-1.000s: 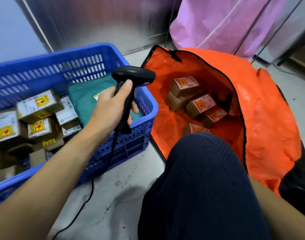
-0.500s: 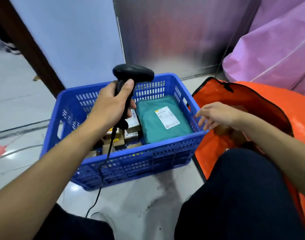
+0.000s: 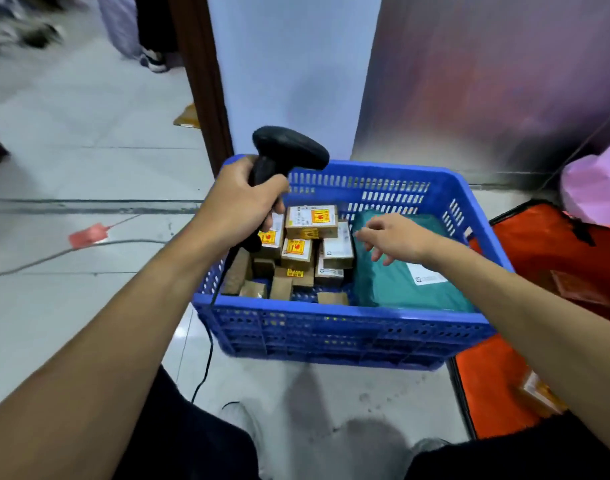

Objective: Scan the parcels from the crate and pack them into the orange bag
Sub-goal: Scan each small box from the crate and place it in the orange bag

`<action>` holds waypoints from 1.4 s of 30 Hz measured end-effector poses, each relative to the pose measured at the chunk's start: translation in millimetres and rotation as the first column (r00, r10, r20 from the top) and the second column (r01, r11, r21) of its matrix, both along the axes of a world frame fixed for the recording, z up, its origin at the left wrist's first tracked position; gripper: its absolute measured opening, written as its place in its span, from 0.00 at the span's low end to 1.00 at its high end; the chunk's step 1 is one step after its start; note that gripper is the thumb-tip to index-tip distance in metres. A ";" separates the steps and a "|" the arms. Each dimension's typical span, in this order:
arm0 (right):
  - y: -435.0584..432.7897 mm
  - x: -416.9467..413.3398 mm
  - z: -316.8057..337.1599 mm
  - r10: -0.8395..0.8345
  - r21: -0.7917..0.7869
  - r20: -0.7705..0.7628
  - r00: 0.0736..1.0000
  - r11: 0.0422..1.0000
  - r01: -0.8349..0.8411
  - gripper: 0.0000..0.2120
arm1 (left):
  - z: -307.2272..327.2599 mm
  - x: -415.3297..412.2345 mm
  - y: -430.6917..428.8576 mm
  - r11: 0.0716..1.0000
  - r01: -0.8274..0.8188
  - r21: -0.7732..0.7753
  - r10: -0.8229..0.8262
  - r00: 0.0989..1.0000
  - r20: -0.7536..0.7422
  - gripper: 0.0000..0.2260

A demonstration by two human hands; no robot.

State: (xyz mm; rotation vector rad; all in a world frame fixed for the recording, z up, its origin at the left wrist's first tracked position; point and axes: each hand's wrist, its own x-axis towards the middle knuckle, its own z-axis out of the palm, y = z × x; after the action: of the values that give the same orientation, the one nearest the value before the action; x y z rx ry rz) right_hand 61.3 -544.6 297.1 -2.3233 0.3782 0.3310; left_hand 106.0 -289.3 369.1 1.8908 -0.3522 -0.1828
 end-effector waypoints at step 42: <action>172.0 141.3 -161.8 0.157 -0.063 -0.627 0.763 0.966 -0.250 0.21 | 2.9 71.5 31.9 0.993 -0.111 -0.046 0.108 0.993 -0.051 0.05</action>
State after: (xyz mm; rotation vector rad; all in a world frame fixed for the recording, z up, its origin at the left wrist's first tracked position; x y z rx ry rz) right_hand 202.6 -372.7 135.3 -2.3467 0.4720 1.2355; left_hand 177.5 -257.3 372.0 1.8485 -0.2173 -0.1447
